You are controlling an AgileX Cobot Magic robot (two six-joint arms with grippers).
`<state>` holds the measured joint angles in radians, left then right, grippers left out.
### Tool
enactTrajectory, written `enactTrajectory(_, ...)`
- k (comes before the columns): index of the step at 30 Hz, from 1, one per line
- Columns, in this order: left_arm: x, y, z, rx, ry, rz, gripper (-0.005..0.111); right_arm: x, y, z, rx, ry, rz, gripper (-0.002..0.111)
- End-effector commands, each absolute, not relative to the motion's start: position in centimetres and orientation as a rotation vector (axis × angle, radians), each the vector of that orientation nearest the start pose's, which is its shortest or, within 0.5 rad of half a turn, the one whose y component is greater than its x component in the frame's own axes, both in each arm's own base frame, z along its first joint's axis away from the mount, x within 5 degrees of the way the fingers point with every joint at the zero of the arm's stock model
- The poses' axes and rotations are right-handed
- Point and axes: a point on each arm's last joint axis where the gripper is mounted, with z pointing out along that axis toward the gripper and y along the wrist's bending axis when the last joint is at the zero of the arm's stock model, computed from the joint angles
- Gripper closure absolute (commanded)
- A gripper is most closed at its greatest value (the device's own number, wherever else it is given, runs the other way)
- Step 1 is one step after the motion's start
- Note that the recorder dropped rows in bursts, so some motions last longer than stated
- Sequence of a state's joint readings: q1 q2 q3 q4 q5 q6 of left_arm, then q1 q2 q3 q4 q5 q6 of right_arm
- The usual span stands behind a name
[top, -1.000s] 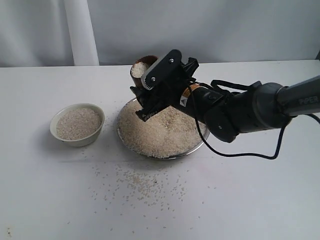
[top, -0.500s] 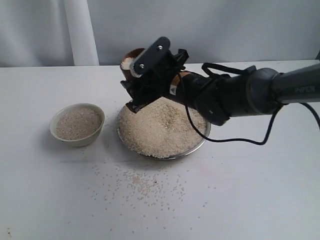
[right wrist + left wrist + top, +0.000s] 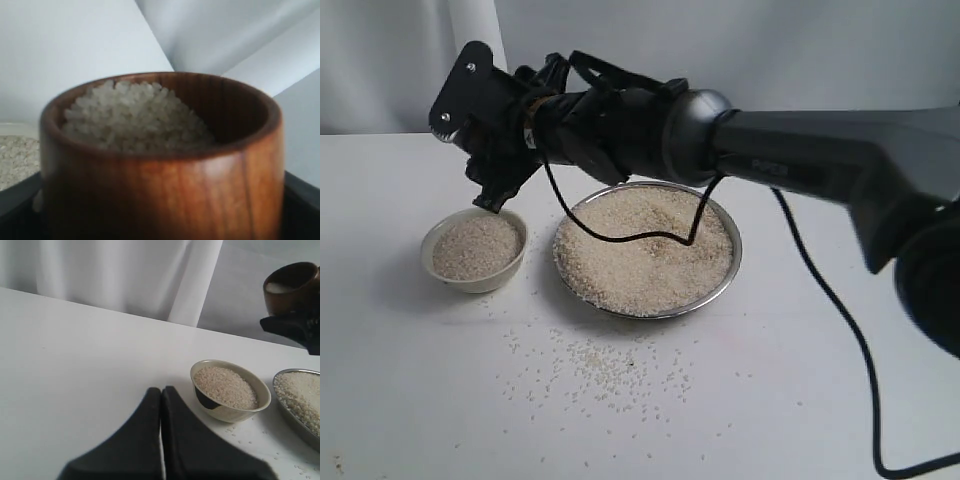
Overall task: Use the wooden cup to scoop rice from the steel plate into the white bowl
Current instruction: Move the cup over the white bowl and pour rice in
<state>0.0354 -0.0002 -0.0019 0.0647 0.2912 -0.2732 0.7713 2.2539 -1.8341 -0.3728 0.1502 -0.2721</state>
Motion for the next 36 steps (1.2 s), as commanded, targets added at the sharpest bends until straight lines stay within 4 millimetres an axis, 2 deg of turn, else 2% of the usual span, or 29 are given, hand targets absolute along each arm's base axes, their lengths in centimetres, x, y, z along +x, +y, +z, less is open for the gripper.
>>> enactTrajectory(1,5.5,0.3,18.7,-0.231,1.755,-0.12,0.107,40.0,37.9,20.6,-1.391,1.561,-0.113,0.108)
enactTrajectory(5,5.5,0.3,18.7,-0.231,1.755,-0.12,0.107,38.8,39.4,18.8,-1.588,1.446,-0.329,0.108)
enactTrajectory(7,5.5,0.3,18.7,-0.231,1.755,-0.12,0.107,38.3,40.0,18.7,-1.624,1.403,-0.36,0.108)
enactTrajectory(12,5.5,0.3,18.7,-0.231,1.755,-0.12,0.107,37.7,40.6,18.2,-1.687,1.344,-0.443,0.108)
enactTrajectory(19,5.5,0.3,18.7,-0.231,1.755,-0.12,0.107,36.8,41.1,17.8,-1.793,1.233,-0.657,0.108)
enactTrajectory(28,5.5,0.3,18.7,-0.231,1.755,-0.12,0.107,35.9,42.0,16.3,-1.872,1.142,-0.775,0.108)
enactTrajectory(36,5.5,0.3,18.7,-0.231,1.755,-0.12,0.107,36.1,41.7,15.8,-1.901,1.115,-0.898,0.108)
